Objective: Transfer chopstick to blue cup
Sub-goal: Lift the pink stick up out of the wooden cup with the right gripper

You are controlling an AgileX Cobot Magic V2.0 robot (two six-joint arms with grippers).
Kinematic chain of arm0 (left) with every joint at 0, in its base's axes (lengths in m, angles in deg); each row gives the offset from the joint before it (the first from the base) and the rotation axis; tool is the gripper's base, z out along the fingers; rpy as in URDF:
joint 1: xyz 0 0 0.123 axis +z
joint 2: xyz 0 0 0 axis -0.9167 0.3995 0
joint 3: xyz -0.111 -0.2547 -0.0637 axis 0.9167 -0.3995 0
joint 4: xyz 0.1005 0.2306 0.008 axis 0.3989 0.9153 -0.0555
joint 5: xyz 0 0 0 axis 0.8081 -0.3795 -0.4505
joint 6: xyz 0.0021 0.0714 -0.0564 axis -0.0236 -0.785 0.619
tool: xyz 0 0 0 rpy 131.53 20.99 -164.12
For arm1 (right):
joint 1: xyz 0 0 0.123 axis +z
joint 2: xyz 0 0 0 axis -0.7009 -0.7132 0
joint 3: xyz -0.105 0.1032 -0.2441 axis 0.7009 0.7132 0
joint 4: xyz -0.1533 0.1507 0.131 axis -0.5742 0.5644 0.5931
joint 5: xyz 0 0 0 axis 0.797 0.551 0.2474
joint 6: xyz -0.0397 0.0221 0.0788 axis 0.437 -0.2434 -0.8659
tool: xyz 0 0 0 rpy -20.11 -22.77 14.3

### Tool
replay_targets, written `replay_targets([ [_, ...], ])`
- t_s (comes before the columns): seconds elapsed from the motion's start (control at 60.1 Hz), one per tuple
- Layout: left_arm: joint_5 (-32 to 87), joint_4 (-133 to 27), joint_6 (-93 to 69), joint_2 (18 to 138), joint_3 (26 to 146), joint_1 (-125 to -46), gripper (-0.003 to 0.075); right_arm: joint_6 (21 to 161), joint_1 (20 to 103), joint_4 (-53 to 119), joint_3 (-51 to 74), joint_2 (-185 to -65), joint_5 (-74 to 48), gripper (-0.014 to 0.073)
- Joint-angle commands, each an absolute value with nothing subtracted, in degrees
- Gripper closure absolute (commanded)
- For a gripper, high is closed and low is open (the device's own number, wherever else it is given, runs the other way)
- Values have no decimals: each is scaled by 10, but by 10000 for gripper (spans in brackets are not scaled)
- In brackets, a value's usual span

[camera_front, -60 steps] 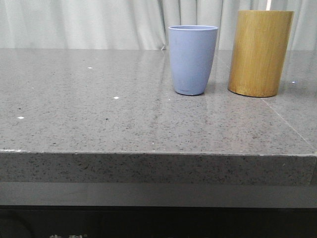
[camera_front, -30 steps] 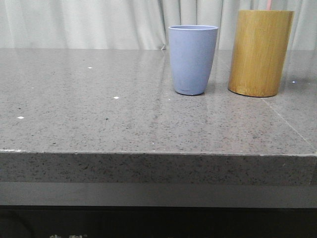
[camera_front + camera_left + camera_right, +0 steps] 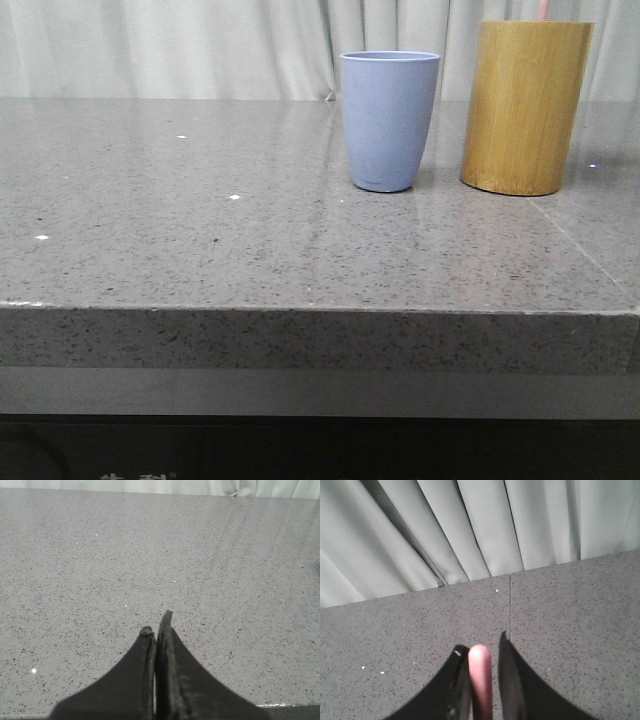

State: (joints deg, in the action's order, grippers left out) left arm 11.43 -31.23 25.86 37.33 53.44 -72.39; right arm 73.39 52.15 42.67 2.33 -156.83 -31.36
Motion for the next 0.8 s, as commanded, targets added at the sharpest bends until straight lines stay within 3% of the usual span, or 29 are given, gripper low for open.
replay_targets([
  [0.0, 160, -319, 259, 377, 549, -728, 739, 735, 521, 429, 1, -1546, -367, 551],
  [0.433, 160, -319, 259, 377, 549, -728, 739, 735, 540, 414, 1, -1515, -427, 579],
  [0.782, 160, -319, 259, 377, 549, -728, 739, 735, 541, 209, 1, -1408, -510, 579],
])
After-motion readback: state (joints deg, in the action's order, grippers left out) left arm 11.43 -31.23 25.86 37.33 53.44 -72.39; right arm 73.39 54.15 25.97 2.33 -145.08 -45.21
